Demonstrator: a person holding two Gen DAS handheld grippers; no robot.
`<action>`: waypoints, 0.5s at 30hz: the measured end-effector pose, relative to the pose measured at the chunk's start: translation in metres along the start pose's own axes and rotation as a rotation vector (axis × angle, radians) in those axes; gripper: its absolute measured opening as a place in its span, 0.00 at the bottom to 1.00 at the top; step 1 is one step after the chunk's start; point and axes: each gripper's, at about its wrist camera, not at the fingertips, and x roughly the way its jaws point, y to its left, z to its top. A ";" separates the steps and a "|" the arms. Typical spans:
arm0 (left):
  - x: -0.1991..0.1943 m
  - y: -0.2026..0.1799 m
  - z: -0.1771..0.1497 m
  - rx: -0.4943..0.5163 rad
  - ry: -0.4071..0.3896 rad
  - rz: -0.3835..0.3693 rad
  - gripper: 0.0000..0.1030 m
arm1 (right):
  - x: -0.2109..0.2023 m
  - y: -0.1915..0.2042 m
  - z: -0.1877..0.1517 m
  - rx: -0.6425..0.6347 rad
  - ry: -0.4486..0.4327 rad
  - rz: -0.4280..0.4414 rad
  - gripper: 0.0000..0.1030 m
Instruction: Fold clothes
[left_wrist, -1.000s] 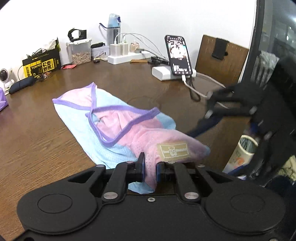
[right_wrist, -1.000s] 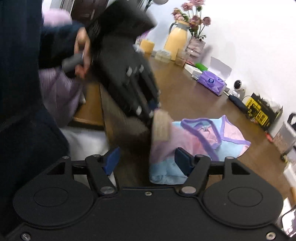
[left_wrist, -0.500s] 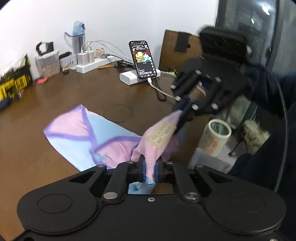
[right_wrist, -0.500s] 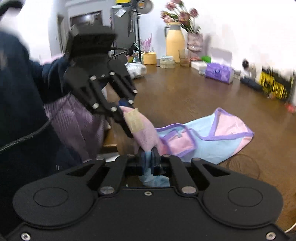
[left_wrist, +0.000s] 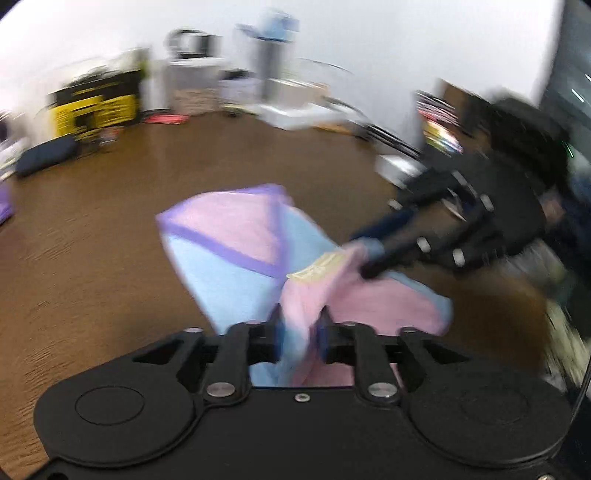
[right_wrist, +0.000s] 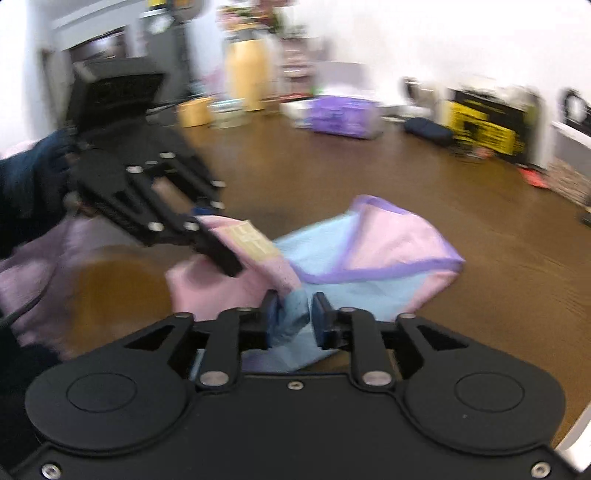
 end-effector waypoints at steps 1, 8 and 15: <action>0.004 0.006 0.000 -0.033 -0.014 0.024 0.48 | 0.004 -0.002 -0.002 0.010 -0.001 -0.035 0.40; 0.011 0.009 -0.002 -0.089 -0.018 0.075 0.54 | -0.022 0.013 0.001 -0.028 -0.119 -0.211 0.54; 0.015 0.004 -0.011 -0.110 -0.050 0.133 0.55 | -0.024 0.066 0.000 -0.174 -0.116 0.030 0.51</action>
